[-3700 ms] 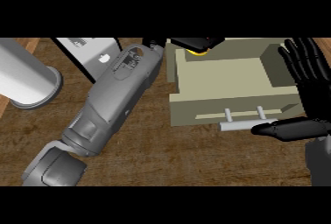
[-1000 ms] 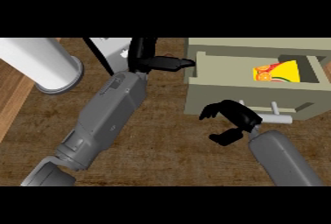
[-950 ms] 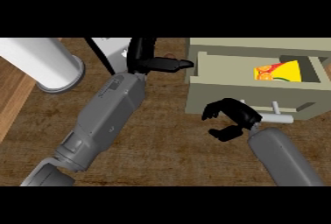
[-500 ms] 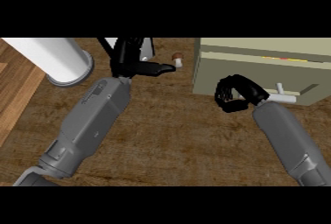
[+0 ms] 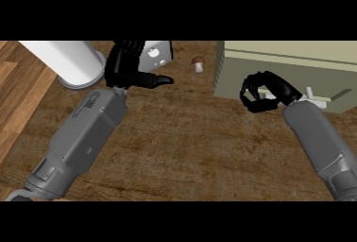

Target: Pick up the cup, place it into the drawer and close the drawer

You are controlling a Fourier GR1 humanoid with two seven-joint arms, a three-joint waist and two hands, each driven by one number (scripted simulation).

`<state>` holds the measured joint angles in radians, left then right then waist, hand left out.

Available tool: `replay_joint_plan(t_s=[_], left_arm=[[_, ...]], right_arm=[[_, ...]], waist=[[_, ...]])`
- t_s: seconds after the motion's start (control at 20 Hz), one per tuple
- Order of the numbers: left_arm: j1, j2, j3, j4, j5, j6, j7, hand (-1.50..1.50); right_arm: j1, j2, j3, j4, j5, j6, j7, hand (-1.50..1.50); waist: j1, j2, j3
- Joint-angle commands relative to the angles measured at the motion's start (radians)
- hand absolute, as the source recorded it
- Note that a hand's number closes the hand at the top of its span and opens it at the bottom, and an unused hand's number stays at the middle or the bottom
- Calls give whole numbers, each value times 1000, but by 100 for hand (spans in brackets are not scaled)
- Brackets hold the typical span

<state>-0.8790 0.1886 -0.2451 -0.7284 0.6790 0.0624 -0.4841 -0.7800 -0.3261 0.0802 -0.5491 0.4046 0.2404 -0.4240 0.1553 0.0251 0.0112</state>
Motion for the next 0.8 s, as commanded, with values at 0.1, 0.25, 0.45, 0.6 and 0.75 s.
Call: replay_joint_plan(t_s=[0.1, 0.25, 0.45, 0.6, 0.75], left_arm=[[33, 8, -10, -29, 5, -35, 12, -150], [37, 27, -10, -37, 3, -54, 8, -150], [43, 26, -13, -45, 9, -68, 21, -150], [63, 26, -16, -54, 10, -82, 12, -150], [68, 25, -8, -63, 17, -81, 11, -150]], right_arm=[[-170, -116, -96, 51, -26, -41, 69, 150], [-169, -142, -107, 32, -45, -13, 65, 150], [-161, -156, -117, 11, -70, 24, 59, 150], [-158, -155, -129, -3, -94, 46, 64, 150], [-149, -167, -130, -15, -97, 54, 75, 150]], waist=[[51, 22, -7], [54, 24, -8], [59, 26, -8], [67, 25, -8], [67, 21, -9]])
